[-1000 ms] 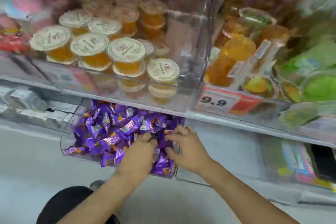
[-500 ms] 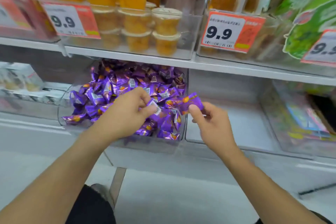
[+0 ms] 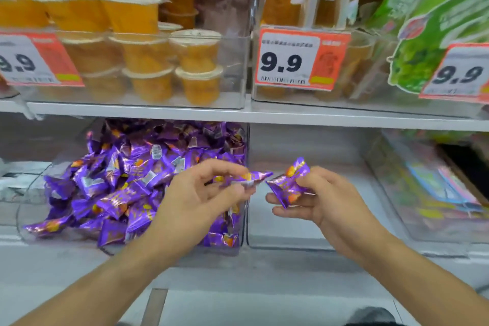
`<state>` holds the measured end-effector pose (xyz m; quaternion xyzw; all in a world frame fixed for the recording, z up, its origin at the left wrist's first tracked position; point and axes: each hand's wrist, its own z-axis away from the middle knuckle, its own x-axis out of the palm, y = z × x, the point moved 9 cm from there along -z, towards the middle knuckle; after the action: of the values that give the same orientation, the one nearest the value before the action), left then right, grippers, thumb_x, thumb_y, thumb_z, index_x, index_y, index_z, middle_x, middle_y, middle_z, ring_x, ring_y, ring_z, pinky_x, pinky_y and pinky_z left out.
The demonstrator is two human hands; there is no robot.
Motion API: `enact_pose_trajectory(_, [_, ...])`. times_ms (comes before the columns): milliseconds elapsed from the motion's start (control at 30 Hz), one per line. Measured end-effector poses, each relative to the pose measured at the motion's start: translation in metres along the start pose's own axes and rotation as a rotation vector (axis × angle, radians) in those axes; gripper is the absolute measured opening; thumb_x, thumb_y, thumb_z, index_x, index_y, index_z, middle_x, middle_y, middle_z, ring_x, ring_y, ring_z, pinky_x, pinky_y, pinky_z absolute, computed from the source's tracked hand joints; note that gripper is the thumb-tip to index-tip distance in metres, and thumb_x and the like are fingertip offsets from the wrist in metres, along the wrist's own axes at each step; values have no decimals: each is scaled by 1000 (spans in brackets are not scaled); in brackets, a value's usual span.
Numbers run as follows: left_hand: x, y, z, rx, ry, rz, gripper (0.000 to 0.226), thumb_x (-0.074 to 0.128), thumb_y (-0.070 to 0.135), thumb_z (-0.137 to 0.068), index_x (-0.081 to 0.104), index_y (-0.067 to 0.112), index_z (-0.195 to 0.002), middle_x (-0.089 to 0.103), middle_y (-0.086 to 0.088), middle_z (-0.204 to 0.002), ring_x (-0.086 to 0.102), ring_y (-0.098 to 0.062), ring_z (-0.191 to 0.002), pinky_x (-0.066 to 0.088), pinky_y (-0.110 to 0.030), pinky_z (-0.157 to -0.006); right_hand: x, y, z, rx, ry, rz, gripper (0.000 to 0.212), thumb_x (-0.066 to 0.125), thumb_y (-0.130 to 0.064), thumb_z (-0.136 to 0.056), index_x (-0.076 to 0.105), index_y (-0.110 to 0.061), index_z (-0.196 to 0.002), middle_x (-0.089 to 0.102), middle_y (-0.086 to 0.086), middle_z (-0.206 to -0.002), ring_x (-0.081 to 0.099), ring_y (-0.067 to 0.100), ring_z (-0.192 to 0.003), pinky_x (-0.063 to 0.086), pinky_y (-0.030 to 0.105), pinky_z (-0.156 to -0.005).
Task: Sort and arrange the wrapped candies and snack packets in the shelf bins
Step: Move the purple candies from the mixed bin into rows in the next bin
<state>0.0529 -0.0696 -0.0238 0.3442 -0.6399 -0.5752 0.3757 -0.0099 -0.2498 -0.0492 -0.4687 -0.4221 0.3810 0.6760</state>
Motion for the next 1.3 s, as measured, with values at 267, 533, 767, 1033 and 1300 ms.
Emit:
enact_pose_trajectory(267, [11, -7, -13, 31, 67, -64, 17, 83, 18, -64, 77, 14, -79, 76, -5, -94, 73, -16, -79, 55, -19, -69, -10, 3, -17, 20, -46, -14, 29, 63, -25, -90, 65, -1, -105, 66, 15, -79, 62, 25, -65, 52, 30, -54])
enact_pose_trajectory(533, [14, -11, -19, -1, 105, -32, 32, 84, 4, -73, 73, 16, -101, 78, 1, -96, 73, -12, -93, 56, -22, -79, 0, 9, -13, 34, -121, -1, 43, 86, -14, -72, 68, -1, -108, 74, 20, -103, 72, 29, -90, 56, 29, -68])
enact_pose_trajectory(767, [10, -8, -13, 46, 204, 172, 25, 72, -4, -75, 61, 8, -94, 75, -3, -77, 74, -15, -79, 53, -14, -64, 0, 2, -10, -7, -59, 28, 32, 84, -22, -74, 75, -11, -102, 70, 13, -82, 55, 19, -69, 44, 30, -60])
enact_pose_trajectory(1033, [6, -12, -14, 51, 232, 114, 38, 73, -9, -80, 66, 12, -111, 76, -7, -95, 73, -19, -86, 57, -23, -71, 7, -14, -3, -208, -33, 50, 50, 81, -18, -60, 66, -2, -105, 75, 19, -80, 61, 22, -57, 53, 25, -59])
enact_pose_trajectory(1300, [26, -27, -13, -157, 199, 301, 22, 53, 15, -95, 73, 5, -94, 75, -18, -91, 73, -29, -82, 57, -45, -81, 14, -12, -1, -278, -92, 180, 36, 88, -16, -59, 77, -19, -94, 70, 11, -89, 63, 25, -60, 52, 27, -62])
